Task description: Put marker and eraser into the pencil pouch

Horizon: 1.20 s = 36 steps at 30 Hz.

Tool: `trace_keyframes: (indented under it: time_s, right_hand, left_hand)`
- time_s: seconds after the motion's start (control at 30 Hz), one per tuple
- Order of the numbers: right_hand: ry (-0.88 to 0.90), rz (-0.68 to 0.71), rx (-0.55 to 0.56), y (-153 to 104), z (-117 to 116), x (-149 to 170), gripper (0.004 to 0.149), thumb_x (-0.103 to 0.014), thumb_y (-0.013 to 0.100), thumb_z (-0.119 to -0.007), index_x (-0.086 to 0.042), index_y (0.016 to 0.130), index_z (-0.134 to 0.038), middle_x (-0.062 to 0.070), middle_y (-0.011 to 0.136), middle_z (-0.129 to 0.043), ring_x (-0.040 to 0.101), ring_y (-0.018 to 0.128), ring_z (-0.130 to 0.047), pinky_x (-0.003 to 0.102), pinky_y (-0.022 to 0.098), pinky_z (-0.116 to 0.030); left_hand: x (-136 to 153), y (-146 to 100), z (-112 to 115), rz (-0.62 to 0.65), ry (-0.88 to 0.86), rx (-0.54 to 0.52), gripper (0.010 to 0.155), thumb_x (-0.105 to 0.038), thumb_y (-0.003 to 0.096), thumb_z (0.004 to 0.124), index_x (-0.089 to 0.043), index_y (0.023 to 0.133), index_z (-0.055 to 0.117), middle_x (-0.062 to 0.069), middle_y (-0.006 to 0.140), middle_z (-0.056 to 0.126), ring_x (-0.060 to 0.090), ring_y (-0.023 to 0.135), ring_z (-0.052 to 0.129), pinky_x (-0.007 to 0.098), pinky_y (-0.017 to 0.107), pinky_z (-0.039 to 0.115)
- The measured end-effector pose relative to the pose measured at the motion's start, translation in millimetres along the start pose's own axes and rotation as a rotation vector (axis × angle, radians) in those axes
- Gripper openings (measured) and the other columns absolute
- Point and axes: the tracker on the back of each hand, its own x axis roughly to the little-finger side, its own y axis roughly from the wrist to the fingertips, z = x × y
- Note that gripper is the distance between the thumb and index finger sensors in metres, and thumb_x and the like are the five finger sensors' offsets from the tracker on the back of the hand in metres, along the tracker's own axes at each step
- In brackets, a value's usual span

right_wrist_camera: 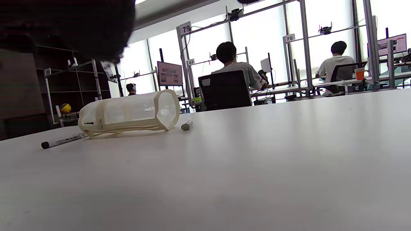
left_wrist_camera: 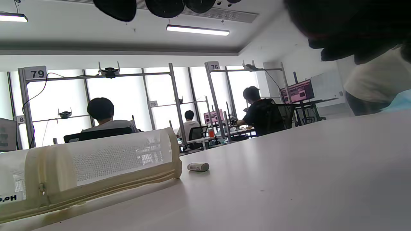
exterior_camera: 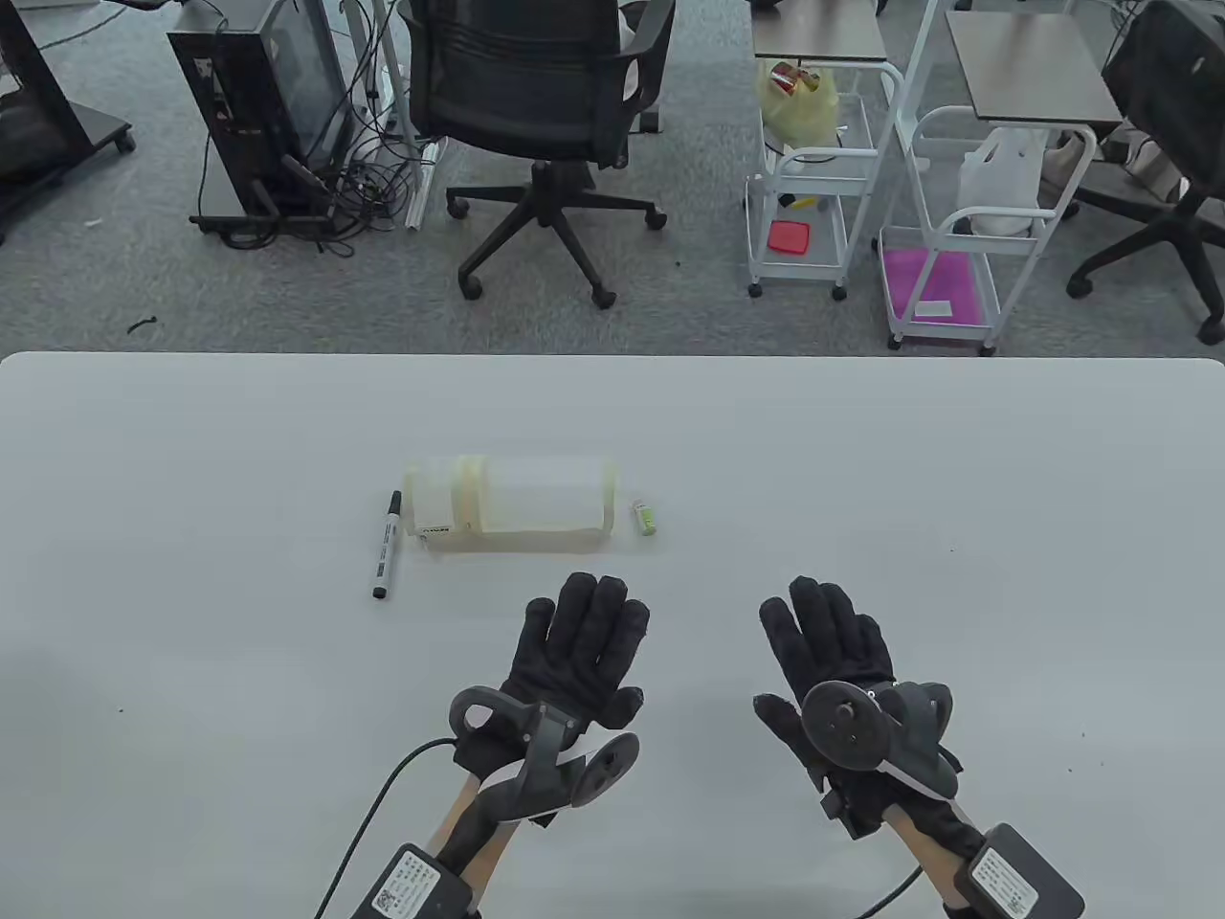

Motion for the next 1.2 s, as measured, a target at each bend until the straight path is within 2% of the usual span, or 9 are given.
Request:
trace_keyframes:
  time_s: [0.37, 0.5, 0.63, 0.8, 0.9, 1.03, 1.2]
  right_hand:
    - [0.013, -0.009, -0.006, 2, 0, 3, 0.092, -0.048, 0.035, -0.081, -0.03, 0.107, -0.026, 0.009, 0.114, -0.022, 0.045, 0.109, -0.033, 0.063, 0.073, -0.039]
    - [0.011, -0.014, -0.016, 4, -2, 5, 0.091, -0.048, 0.036, -0.081, -0.031, 0.107, -0.026, 0.009, 0.114, -0.022, 0.045, 0.109, -0.033, 0.064, 0.073, -0.039]
    - [-0.001, -0.01, -0.007, 4, 0, 6, 0.091, -0.048, 0.036, -0.081, -0.031, 0.107, -0.026, 0.009, 0.114, -0.022, 0.044, 0.109, -0.034, 0.063, 0.073, -0.04]
    - [-0.024, -0.007, 0.007, 3, 1, 6, 0.09, -0.048, 0.037, -0.08, -0.03, 0.107, -0.025, 0.009, 0.114, -0.023, 0.044, 0.109, -0.034, 0.063, 0.073, -0.04]
    - [-0.027, -0.007, 0.009, 2, 2, 7, 0.09, -0.048, 0.037, -0.08, -0.031, 0.107, -0.025, 0.009, 0.114, -0.023, 0.044, 0.109, -0.034, 0.063, 0.073, -0.04]
    - [-0.033, -0.023, 0.018, 2, 2, 6, 0.091, -0.048, 0.037, -0.08, -0.03, 0.107, -0.025, 0.009, 0.114, -0.023, 0.044, 0.109, -0.035, 0.063, 0.072, -0.041]
    - [-0.048, -0.027, 0.012, 4, -1, 4, 0.09, -0.048, 0.037, -0.08, -0.03, 0.107, -0.025, 0.009, 0.114, -0.023, 0.045, 0.109, -0.035, 0.063, 0.072, -0.041]
  left_hand:
    - [5, 0, -2, -0.004, 0.003, -0.011, 0.086, -0.059, 0.0458, 0.063, -0.022, 0.115, 0.028, 0.012, 0.126, 0.034, 0.04, 0.117, 0.044, 0.062, 0.08, 0.051]
    - [17, 0, -5, -0.03, 0.017, -0.021, 0.086, -0.059, 0.0451, 0.065, -0.023, 0.115, 0.031, 0.011, 0.126, 0.038, 0.038, 0.116, 0.049, 0.062, 0.079, 0.054]
    - [37, 3, -3, -0.077, 0.044, 0.013, 0.088, -0.06, 0.0445, 0.066, -0.022, 0.115, 0.031, 0.011, 0.126, 0.038, 0.038, 0.116, 0.05, 0.061, 0.08, 0.054]
    - [75, 20, 13, -0.176, 0.12, 0.148, 0.092, -0.061, 0.0437, 0.068, -0.023, 0.116, 0.026, 0.01, 0.127, 0.033, 0.037, 0.118, 0.046, 0.061, 0.082, 0.051]
    - [107, 39, 29, -0.241, 0.188, 0.255, 0.094, -0.062, 0.0428, 0.069, -0.022, 0.116, 0.025, 0.01, 0.127, 0.033, 0.037, 0.118, 0.047, 0.061, 0.082, 0.052]
    - [144, 62, 54, -0.34, 0.171, 0.389, 0.098, -0.061, 0.0415, 0.072, -0.021, 0.115, 0.022, 0.011, 0.126, 0.032, 0.037, 0.118, 0.046, 0.061, 0.082, 0.052]
    - [166, 83, 81, -0.395, 0.203, 0.485, 0.1, -0.062, 0.0399, 0.073, -0.022, 0.115, 0.02, 0.009, 0.127, 0.032, 0.036, 0.118, 0.045, 0.061, 0.082, 0.051]
